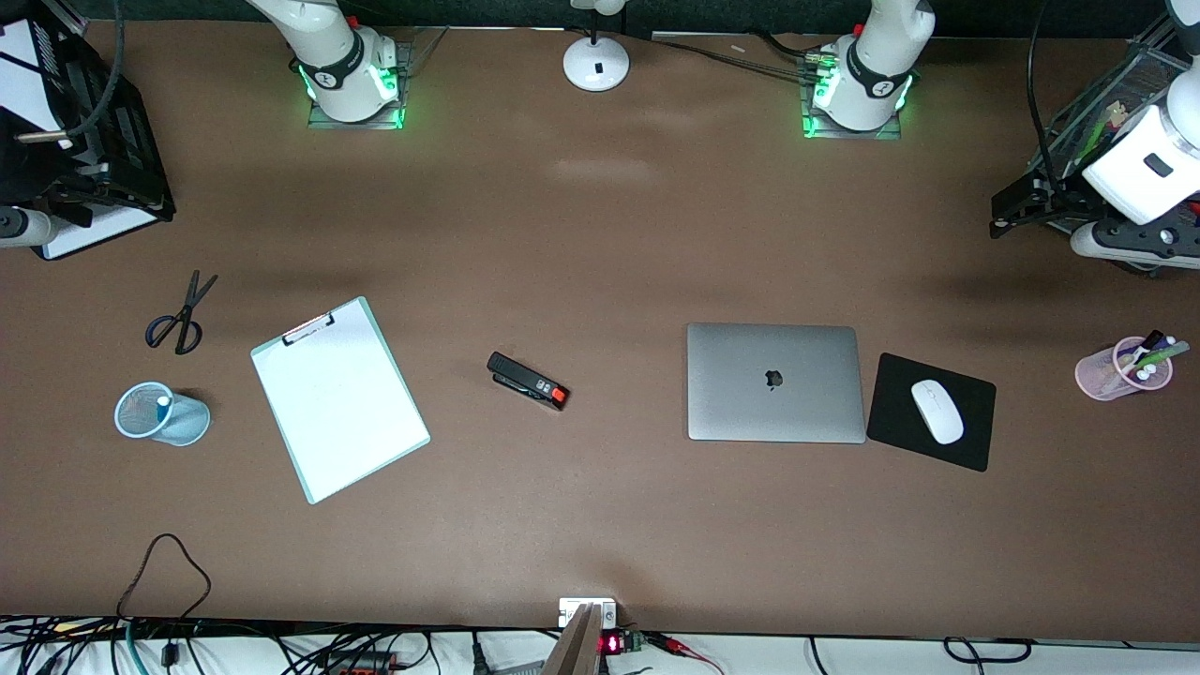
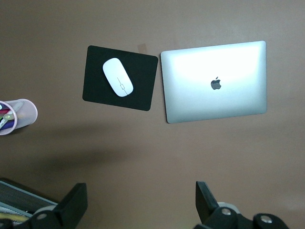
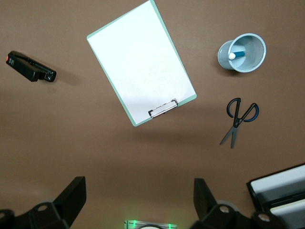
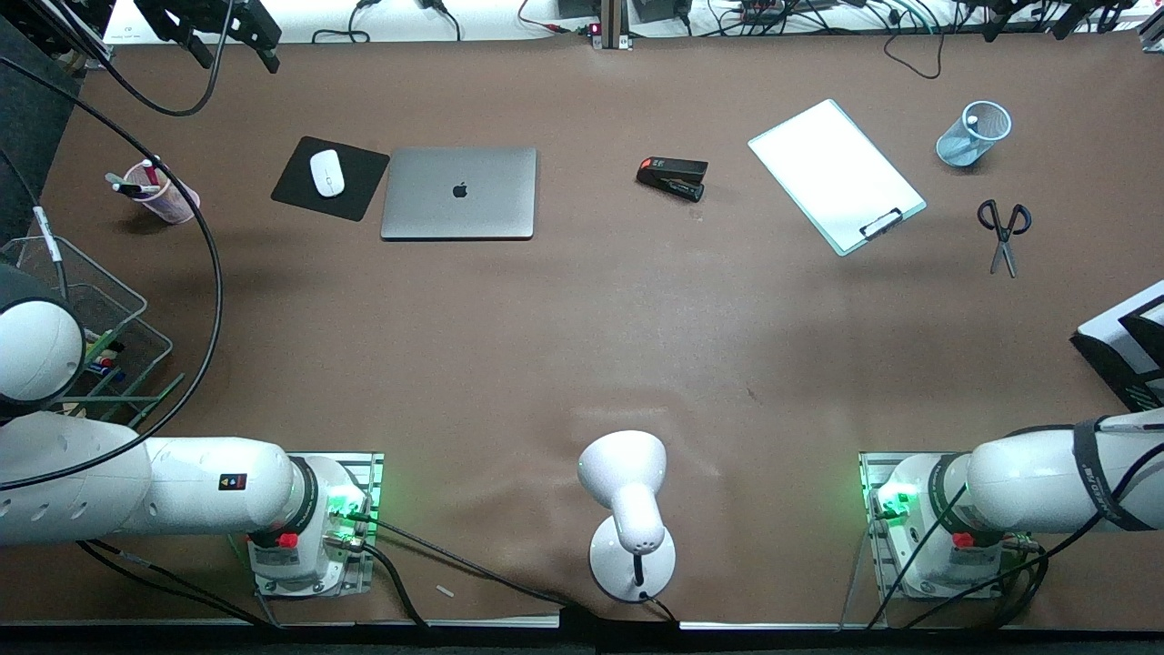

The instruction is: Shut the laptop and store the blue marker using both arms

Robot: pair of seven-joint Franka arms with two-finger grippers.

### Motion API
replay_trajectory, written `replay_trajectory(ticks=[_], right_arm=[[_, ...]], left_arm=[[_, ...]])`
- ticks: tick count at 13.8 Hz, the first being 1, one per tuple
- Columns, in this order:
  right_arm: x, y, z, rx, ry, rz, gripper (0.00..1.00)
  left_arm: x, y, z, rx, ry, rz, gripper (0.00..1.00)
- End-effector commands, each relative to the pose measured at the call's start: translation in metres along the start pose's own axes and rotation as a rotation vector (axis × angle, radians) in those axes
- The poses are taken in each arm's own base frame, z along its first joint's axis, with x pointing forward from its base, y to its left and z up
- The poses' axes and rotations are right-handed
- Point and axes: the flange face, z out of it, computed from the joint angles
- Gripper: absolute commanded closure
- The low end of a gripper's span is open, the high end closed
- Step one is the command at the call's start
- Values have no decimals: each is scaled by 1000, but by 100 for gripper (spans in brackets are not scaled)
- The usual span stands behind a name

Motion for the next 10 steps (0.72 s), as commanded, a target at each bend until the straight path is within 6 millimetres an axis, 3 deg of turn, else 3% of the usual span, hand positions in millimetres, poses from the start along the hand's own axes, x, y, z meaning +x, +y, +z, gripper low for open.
replay_trajectory(ticks=[1, 10], right_arm=[[-16, -2, 11, -28, 55, 25, 0], [-10, 0, 18, -33, 55, 56, 0]], left_arm=[[1, -1, -3, 20, 9, 21, 0], [1, -4, -3, 20, 9, 18, 0]])
